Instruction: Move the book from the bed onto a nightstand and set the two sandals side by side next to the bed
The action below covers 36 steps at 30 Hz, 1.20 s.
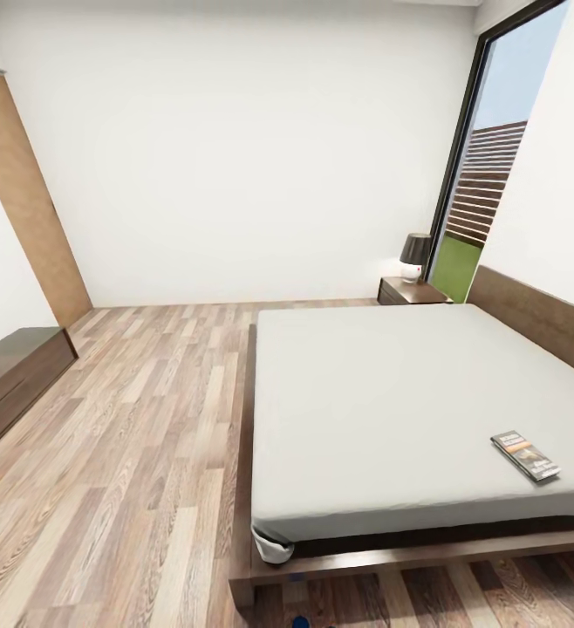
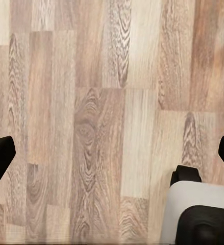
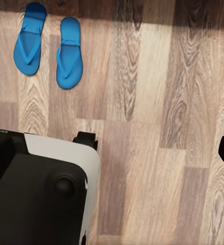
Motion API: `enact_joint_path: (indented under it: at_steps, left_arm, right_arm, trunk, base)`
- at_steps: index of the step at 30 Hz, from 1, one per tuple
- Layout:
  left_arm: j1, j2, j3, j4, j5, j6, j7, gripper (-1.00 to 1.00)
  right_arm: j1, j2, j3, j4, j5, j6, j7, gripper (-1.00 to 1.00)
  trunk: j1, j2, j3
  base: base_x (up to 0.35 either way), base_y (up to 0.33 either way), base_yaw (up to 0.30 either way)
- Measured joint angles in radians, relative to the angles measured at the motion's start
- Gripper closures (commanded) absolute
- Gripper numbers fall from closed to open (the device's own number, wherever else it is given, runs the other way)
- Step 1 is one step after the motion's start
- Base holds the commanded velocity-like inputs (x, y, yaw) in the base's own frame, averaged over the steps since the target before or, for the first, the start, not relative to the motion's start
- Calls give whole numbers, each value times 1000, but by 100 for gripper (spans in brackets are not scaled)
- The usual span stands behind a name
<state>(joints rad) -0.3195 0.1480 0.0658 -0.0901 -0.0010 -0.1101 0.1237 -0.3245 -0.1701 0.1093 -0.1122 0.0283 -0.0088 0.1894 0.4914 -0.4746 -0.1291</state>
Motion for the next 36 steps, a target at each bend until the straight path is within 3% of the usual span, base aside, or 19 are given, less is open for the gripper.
enact_joint_path:
  at_steps: [9, 28, 36]
  left_arm:
    - [11, -21, 1, 4, 1, -6, -3, -100]
    - [12, -24, 0, 1, 1, -7, -5, -100]
    - [12, -24, 0, 1, 2, -7, -2, -100]
  right_arm:
    - [0, 3, 0, 21, 1, -66, 1, -100]
    - [1, 2, 0, 24, 1, -77, 2, -100]
    - [0, 2, 0, 24, 1, -77, 2, -100]
  trunk:
    - [0, 0, 0]
    - [0, 0, 0]
    - [0, 0, 0]
  base:
    - [0, 0, -16]
    - [-1, 64, -226]
    - [-116, 66, -105]
